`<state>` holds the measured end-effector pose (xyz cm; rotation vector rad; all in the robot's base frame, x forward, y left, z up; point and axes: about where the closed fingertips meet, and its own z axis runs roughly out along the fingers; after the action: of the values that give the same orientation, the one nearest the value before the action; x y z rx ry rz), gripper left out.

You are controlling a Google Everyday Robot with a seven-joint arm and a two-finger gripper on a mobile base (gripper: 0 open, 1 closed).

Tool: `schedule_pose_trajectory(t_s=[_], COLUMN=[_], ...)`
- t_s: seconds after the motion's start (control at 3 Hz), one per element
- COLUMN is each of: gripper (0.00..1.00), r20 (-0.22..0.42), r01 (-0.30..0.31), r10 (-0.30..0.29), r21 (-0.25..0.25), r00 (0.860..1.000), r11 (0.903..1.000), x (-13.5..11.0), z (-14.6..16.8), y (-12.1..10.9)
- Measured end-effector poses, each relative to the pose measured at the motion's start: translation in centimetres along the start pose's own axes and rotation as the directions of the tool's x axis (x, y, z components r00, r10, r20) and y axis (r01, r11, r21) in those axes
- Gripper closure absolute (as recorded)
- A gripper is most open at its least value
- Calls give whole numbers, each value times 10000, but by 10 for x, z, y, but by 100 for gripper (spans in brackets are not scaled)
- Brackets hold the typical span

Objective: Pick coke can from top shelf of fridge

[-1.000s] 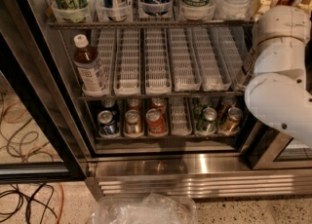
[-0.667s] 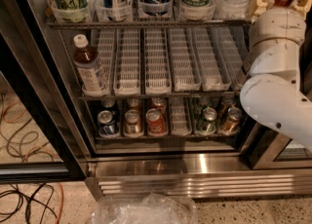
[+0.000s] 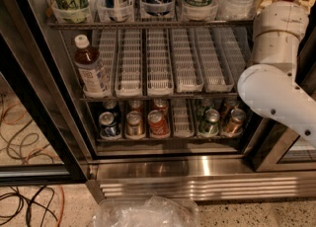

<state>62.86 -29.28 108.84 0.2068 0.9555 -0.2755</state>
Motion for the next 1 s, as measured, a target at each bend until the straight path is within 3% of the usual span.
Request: schedule_pose_trajectory(t_s=[0.33,1.0], gripper=[46,87], r20=[30,30], r01=[58,57], r10=[-58,-58], r21=[175,176], r00=[10000,10000], r11=[9998,9998], x=[0,0], z=[3,3], y=[-4,-4])
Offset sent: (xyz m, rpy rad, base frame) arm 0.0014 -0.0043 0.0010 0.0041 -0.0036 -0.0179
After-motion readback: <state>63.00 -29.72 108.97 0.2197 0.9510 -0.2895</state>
